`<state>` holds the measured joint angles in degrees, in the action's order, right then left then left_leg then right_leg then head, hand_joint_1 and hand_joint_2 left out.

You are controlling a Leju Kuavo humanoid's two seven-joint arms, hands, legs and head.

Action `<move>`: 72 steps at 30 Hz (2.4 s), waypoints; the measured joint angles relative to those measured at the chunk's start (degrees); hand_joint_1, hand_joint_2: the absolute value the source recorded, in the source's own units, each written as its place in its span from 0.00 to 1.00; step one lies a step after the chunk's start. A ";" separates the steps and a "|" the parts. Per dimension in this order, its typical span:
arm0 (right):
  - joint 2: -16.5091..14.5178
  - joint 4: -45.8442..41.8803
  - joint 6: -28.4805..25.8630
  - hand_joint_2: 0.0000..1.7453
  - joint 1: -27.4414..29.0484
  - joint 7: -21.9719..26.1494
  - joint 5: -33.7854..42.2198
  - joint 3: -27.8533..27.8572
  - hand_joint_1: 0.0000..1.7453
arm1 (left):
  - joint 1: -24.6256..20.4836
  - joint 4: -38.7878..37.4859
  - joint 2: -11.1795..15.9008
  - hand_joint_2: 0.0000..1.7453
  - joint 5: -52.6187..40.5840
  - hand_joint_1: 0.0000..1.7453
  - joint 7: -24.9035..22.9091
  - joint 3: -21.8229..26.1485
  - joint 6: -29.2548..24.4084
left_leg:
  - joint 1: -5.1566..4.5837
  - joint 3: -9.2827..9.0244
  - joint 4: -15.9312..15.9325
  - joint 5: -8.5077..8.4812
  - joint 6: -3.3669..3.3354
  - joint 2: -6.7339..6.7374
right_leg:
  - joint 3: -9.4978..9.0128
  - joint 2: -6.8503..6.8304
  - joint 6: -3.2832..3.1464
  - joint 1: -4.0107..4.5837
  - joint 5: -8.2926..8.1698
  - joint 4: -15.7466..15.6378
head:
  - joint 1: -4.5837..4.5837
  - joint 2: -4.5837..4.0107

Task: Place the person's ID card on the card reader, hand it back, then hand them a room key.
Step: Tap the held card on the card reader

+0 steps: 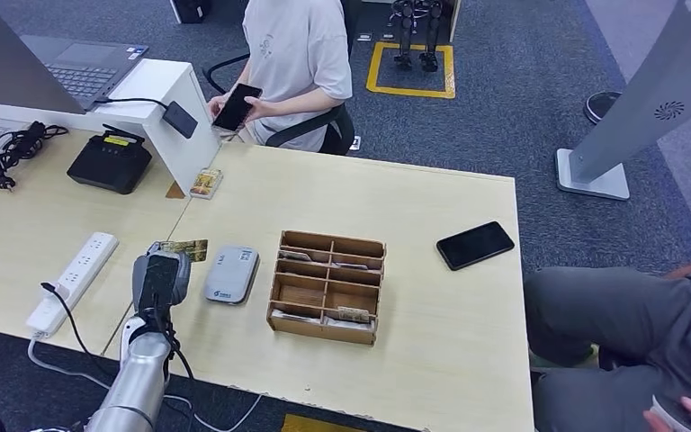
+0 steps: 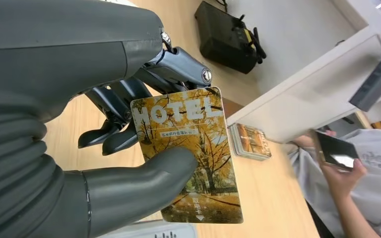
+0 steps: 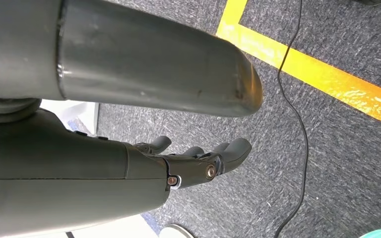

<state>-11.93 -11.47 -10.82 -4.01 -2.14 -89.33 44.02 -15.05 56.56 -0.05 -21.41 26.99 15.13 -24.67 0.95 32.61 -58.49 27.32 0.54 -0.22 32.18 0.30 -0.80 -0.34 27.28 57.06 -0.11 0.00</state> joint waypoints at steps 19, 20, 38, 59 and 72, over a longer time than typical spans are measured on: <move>-0.45 0.11 0.25 0.00 -0.01 -0.39 0.14 -0.40 0.00 | 0.33 -2.71 -2.10 1.00 -7.94 1.00 0.41 -3.07 6.49 | -0.01 0.00 0.00 0.00 -0.01 0.00 | 0.00 0.00 0.01 -0.01 -0.02 -0.01 | 0.01 0.00; -0.46 0.11 0.26 0.00 0.00 -0.40 0.14 -0.41 0.00 | 0.52 -2.52 -2.22 1.00 -7.34 1.00 -0.07 -3.38 7.75 | -0.01 0.00 0.00 0.00 -0.01 0.00 | 0.00 0.00 0.01 -0.01 -0.02 -0.01 | 0.01 0.00; -0.46 0.15 0.19 0.00 0.06 -0.95 -0.28 -0.91 0.00 | 2.84 0.46 -2.73 1.00 -3.64 1.00 -2.25 -5.19 13.40 | -0.01 0.00 0.00 0.00 -0.01 0.00 | 0.00 0.00 0.01 0.00 -0.01 -0.01 | 0.01 0.00; -0.65 0.15 0.11 0.00 0.18 -1.39 -0.68 -1.68 0.00 | 4.14 2.25 -2.02 1.00 -1.97 1.00 -2.41 -5.12 13.22 | -0.01 0.01 0.00 0.00 -0.01 0.00 | 0.01 0.00 0.00 0.00 -0.01 -0.01 | 0.00 0.00; -0.68 0.15 0.11 0.00 0.23 -1.49 -0.68 -2.43 0.00 | 4.13 3.64 -0.97 1.00 -0.38 1.00 -2.59 -4.80 13.34 | -0.01 0.01 0.00 0.00 -0.01 0.00 | 0.01 0.00 0.00 0.00 -0.01 -0.01 | 0.00 0.00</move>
<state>-12.61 -11.32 -10.71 -3.78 -3.62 -90.01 41.59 -10.92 60.20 -1.02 -21.79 24.40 10.33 -11.32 0.95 32.62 -58.49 27.32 0.53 -0.22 32.19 0.30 -0.80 -0.34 27.27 57.05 -0.11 0.00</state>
